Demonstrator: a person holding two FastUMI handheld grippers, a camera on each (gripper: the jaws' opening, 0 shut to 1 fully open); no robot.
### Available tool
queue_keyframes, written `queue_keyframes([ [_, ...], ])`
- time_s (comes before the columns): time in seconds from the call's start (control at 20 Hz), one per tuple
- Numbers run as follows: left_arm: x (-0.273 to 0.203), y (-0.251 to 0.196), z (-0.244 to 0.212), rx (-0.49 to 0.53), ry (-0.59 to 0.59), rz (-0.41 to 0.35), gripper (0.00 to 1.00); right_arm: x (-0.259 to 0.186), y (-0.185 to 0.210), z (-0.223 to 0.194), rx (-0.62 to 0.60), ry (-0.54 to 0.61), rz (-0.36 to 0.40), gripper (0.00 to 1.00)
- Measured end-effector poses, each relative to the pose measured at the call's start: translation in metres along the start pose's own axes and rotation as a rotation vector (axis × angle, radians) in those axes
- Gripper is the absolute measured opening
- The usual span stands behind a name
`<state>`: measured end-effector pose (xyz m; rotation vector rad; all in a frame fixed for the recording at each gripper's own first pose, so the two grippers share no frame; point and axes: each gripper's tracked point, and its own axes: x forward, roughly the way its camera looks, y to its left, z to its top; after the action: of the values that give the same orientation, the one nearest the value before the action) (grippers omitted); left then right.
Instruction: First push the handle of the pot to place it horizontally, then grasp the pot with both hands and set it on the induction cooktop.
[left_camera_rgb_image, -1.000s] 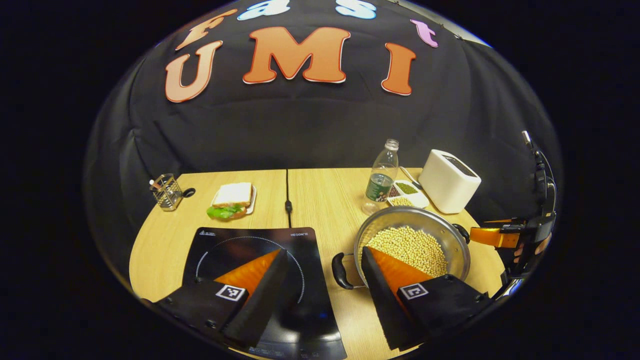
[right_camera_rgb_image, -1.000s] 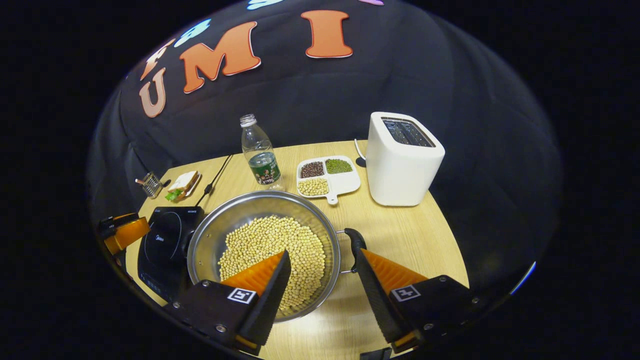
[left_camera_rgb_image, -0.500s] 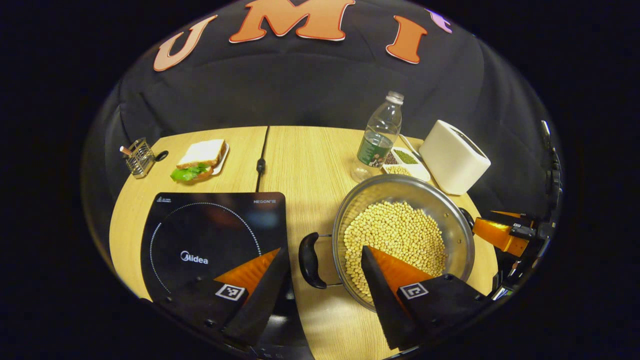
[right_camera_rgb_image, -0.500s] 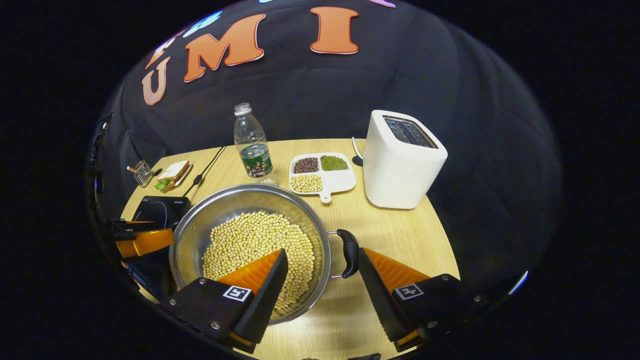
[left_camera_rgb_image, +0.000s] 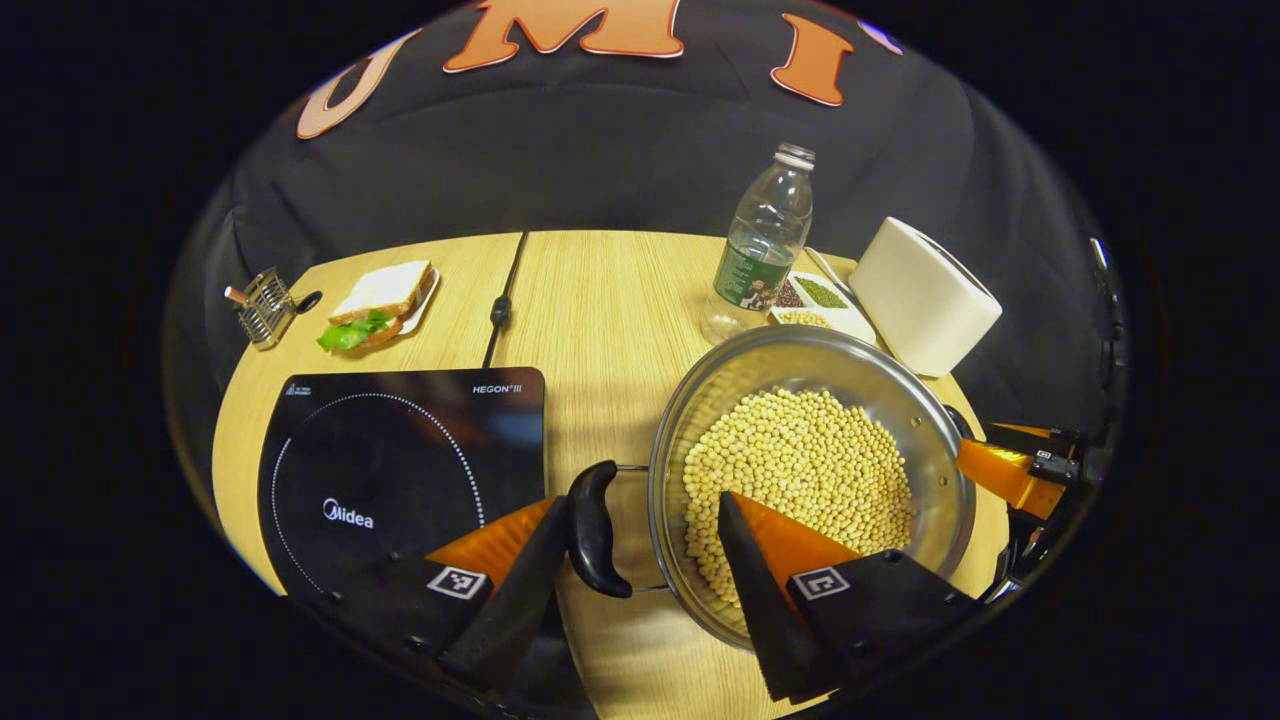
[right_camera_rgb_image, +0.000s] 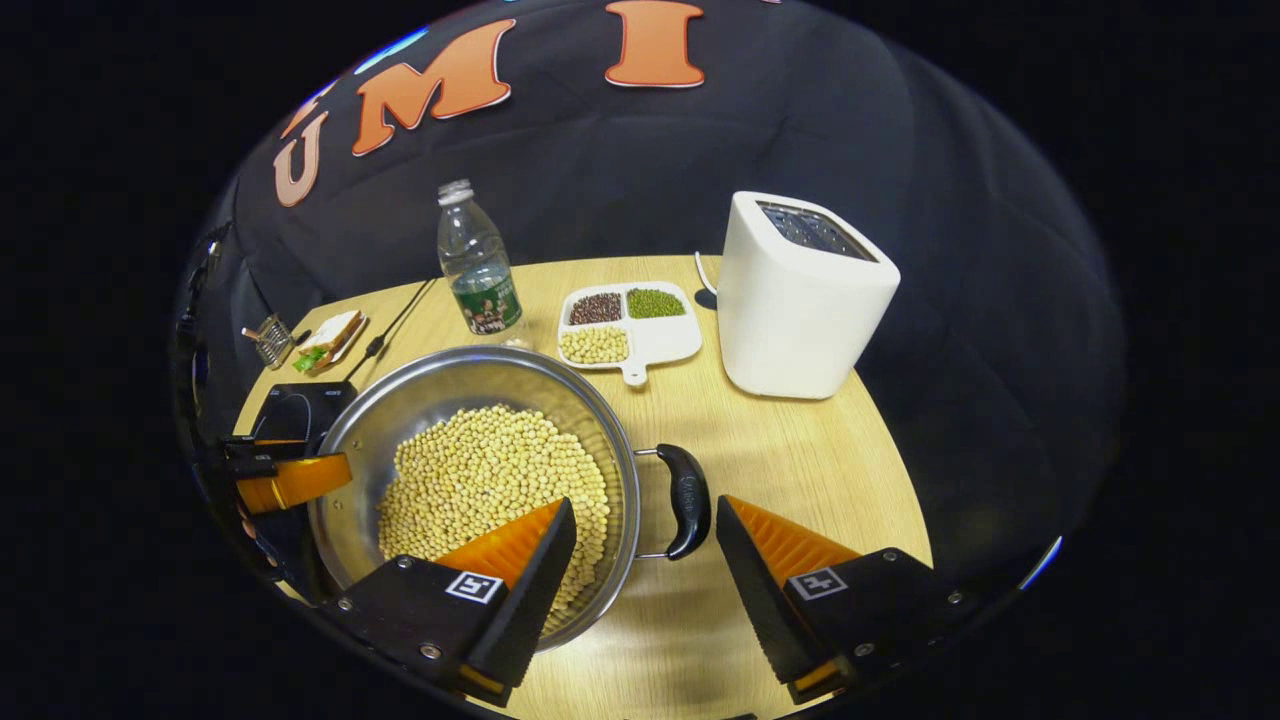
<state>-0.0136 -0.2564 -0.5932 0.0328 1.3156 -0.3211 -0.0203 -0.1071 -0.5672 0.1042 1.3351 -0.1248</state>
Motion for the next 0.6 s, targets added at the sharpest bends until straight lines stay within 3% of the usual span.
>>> queue_keyframes([
  [0.25,0.021,-0.001,0.002,0.033,-0.042,0.006,0.96,0.018,-0.011,-0.009,0.003,0.023,-0.041,0.88],
  [0.35,0.027,-0.002,0.006,0.023,-0.059,0.010,0.89,0.022,-0.010,-0.013,0.003,0.036,-0.045,0.86],
  [0.45,0.034,-0.004,0.003,0.021,-0.059,0.016,0.82,0.027,-0.013,-0.014,-0.007,0.040,-0.068,0.82],
  [0.6,0.048,-0.004,-0.003,0.041,-0.043,0.032,0.83,0.034,-0.019,-0.016,-0.019,0.040,-0.086,0.73],
])
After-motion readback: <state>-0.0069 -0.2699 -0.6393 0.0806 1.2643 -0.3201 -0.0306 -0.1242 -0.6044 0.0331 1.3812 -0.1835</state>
